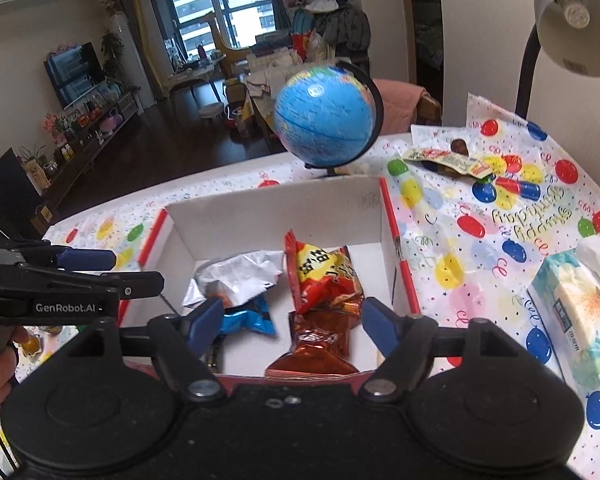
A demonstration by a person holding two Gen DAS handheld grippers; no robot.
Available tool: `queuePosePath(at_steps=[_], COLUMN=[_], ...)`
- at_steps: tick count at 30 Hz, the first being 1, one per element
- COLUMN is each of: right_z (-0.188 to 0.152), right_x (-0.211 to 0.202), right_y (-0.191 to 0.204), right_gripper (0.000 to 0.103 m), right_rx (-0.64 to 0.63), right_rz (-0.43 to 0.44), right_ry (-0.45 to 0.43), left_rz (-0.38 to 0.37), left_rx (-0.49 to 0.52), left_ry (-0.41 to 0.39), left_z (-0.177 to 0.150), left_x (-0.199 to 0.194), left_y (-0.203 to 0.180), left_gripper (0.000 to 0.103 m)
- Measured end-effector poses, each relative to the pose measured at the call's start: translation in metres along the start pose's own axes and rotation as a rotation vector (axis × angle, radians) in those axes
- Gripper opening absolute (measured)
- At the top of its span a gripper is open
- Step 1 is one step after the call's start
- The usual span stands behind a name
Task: Organize snacks
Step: 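Move both tools back toward the green bar and brown snack on the table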
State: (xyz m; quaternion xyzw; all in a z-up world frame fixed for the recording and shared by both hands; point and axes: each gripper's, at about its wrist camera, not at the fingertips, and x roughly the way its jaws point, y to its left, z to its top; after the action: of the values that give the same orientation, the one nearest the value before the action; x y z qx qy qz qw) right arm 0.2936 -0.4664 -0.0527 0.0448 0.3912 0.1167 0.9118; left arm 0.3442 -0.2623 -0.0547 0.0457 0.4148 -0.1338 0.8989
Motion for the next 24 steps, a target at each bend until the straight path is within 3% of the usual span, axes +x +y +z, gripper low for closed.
queuePosePath(at_steps=[16, 24], right_z=[-0.017, -0.029], right_x=[-0.043, -0.057], right_y=[0.059, 0.101], right_gripper=[0.099, 0.101], right_rx=[0.004, -0.010], right_rz=[0.027, 0.057], right_ry=[-0.089, -0.111], left_rz=[-0.030, -0.052], left_rx=[-0.036, -0.057], left_ry=[-0.083, -0.132], left_z=[-0.031, -0.055], left_x=[-0.074, -0.112], left_y=[0.041, 0.071], left_gripper=[0.084, 0.100])
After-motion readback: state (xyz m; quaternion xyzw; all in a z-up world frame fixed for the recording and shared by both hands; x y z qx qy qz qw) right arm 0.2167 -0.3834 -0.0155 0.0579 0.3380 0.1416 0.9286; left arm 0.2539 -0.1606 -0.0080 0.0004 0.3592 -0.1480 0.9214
